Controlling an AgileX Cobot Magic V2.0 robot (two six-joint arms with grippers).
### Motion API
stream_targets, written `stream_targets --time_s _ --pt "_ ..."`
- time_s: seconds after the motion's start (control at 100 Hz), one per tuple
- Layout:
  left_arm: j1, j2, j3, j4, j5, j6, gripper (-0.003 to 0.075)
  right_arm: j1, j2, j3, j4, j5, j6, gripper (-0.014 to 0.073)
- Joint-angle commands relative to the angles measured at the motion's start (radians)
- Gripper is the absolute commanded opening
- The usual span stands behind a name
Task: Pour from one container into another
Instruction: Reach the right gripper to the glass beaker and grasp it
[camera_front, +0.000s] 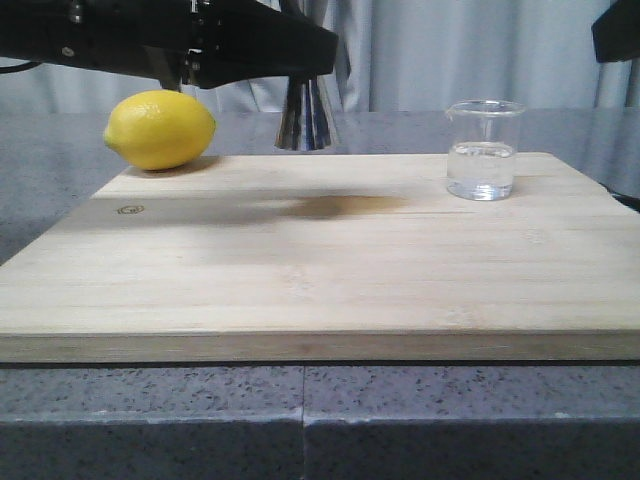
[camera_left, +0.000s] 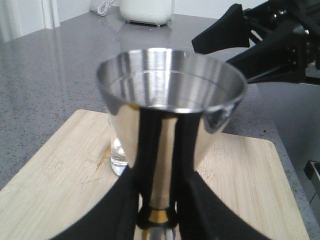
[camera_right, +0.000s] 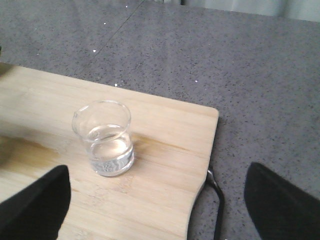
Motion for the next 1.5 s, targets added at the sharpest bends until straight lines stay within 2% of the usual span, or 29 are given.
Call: stream_targets --time_s 0.0,0.24,0.44,0.56,0.87,1.27,1.49 --pt "-0.006 -0.053 -0.027 -0.072 0.113 -0.011 0.0073 0.004 -0.003 0.01 -0.018 -0.134 -0.011 0.0648" --pt "-0.006 -0.053 -0.027 -0.072 0.113 -0.011 0.0073 0.004 -0.001 0.12 -0.018 -0.252 -0.009 0.0648" --pt "-0.006 -0.053 -0.027 -0.072 0.113 -0.011 0.0073 0.004 0.03 0.129 -0.018 -0.324 -0.007 0.0648" --pt "-0.006 -0.053 -0.027 -0.072 0.113 -0.011 0.0073 0.015 0.1 0.129 -0.018 -0.38 -0.007 0.0648" --pt "-0.006 -0.053 -0.027 -0.072 0.113 -0.011 0.0073 0.125 0.303 0.129 -0.018 -0.594 -0.007 0.0648" --pt "-0.006 -0.053 -0.027 -0.072 0.113 -0.011 0.0073 0.131 0.471 0.129 -0.027 -0.883 -0.007 0.0648" --pt "-0.006 -0.053 -0.027 -0.072 0.113 -0.011 0.0073 0.131 0.539 0.129 -0.027 -0.994 -0.007 0.0648"
